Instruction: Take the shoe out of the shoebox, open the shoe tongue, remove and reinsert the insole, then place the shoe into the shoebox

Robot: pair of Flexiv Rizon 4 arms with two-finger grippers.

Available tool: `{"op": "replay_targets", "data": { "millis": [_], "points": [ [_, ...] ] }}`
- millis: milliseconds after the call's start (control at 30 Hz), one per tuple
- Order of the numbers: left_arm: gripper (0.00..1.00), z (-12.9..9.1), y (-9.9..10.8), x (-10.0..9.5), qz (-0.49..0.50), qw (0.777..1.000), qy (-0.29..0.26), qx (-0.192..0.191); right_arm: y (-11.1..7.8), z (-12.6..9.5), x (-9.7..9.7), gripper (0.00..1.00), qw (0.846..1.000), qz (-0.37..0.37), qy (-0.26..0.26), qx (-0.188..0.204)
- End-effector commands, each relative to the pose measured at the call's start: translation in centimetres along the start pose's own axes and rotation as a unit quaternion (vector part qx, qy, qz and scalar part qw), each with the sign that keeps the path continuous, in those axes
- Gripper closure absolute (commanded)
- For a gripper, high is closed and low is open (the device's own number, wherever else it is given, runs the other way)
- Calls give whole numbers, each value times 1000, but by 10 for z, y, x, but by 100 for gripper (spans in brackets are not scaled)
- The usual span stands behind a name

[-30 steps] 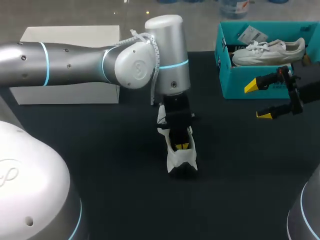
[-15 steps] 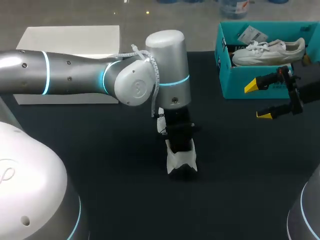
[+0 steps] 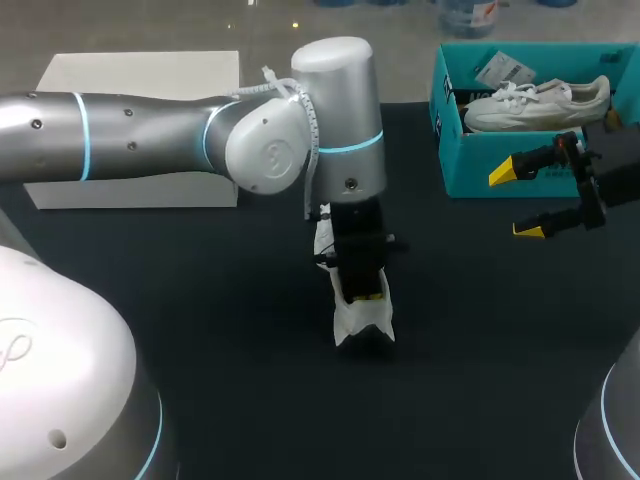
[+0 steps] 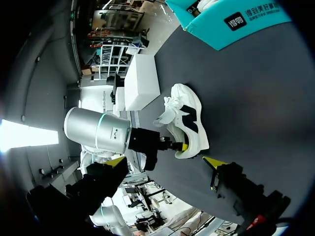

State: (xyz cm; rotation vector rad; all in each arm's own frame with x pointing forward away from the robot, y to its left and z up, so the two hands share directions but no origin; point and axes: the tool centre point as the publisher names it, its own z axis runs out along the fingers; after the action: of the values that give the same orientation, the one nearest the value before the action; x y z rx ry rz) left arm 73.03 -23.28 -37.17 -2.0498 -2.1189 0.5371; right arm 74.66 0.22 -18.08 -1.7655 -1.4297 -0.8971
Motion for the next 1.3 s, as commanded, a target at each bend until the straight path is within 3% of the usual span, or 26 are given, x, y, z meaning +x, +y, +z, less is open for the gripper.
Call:
{"op": "replay_targets", "data": {
  "millis": [33,333,533,767,1033,1200,1300],
  "points": [
    [100,16,4,-1,3,1000,-4,11,0,1,0,0,1000,1,-2,0],
    [100,38,8,7,2,1000,17,18,0,1,0,0,1000,1,-2,0],
    [100,20,10,9,-2,999,21,-44,0,1,0,0,1000,1,-2,0],
    [100,0,22,10,-8,997,10,-82,0,1,0,0,1000,1,-2,0],
    [100,15,47,6,-7,991,20,-135,0,1,0,0,1000,1,-2,0],
    [100,25,45,5,0,990,34,-137,0,1,0,0,1000,1,-2,0],
    [100,16,43,7,3,987,42,-156,0,1,0,0,1000,1,-2,0]
  ]
}}
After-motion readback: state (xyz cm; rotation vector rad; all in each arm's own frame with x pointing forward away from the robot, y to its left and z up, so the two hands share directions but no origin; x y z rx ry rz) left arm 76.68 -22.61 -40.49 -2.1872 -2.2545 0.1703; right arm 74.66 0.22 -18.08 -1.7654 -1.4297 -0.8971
